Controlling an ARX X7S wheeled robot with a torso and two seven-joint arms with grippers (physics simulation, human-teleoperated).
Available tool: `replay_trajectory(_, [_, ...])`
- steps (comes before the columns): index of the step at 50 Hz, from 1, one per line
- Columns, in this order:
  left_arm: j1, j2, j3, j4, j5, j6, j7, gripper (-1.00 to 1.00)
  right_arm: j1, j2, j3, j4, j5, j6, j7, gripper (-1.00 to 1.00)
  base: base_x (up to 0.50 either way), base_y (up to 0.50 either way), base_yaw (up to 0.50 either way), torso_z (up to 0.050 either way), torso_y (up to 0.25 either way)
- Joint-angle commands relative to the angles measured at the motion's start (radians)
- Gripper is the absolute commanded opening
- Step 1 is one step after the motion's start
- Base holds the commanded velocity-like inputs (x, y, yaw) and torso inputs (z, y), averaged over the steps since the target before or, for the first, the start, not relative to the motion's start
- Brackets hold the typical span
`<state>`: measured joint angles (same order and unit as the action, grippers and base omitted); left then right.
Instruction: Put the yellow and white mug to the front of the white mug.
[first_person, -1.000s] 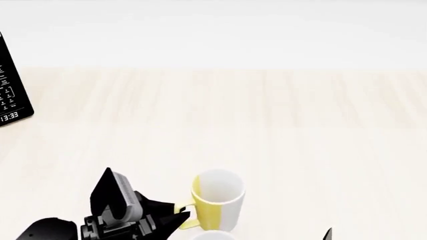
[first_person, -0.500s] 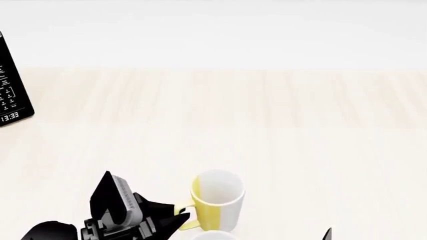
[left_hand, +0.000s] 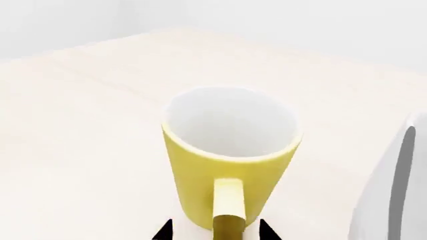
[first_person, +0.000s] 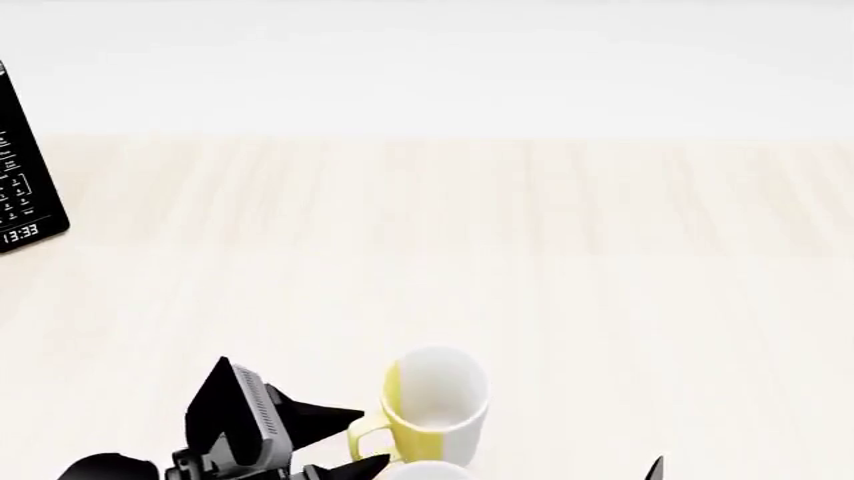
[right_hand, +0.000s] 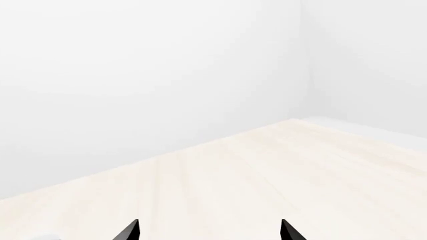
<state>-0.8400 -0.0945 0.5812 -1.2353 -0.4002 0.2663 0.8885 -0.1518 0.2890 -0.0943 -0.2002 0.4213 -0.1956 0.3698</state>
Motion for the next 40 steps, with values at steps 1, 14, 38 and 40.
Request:
replay_trajectory(1, [-0.004, 0.032, 0.011, -0.064, 0.045, 0.022, -0.004, 1.00, 0.005, -0.014, 0.006, 0.025, -0.013, -0.017, -0.033, 1.00, 0.00, 0.00, 0.00, 0.000, 0.000])
replay_trajectory(14, [-0.007, 0.035, -0.006, -0.065, 0.052, 0.013, 0.009, 1.00, 0.005, -0.009, 0.004, 0.023, -0.008, -0.019, -0.030, 1.00, 0.00, 0.00, 0.00, 0.000, 0.000])
replay_trajectory(38, [0.042, -0.013, -0.044, 0.109, -0.008, -0.083, 0.039, 1.00, 0.005, -0.005, -0.003, 0.027, -0.006, -0.026, -0.027, 1.00, 0.00, 0.00, 0.00, 0.000, 0.000])
replay_trajectory(40, [0.049, -0.020, -0.046, 0.135, -0.016, -0.096, 0.041, 1.00, 0.005, -0.004, -0.004, 0.027, -0.006, -0.026, -0.026, 1.00, 0.00, 0.00, 0.00, 0.000, 0.000])
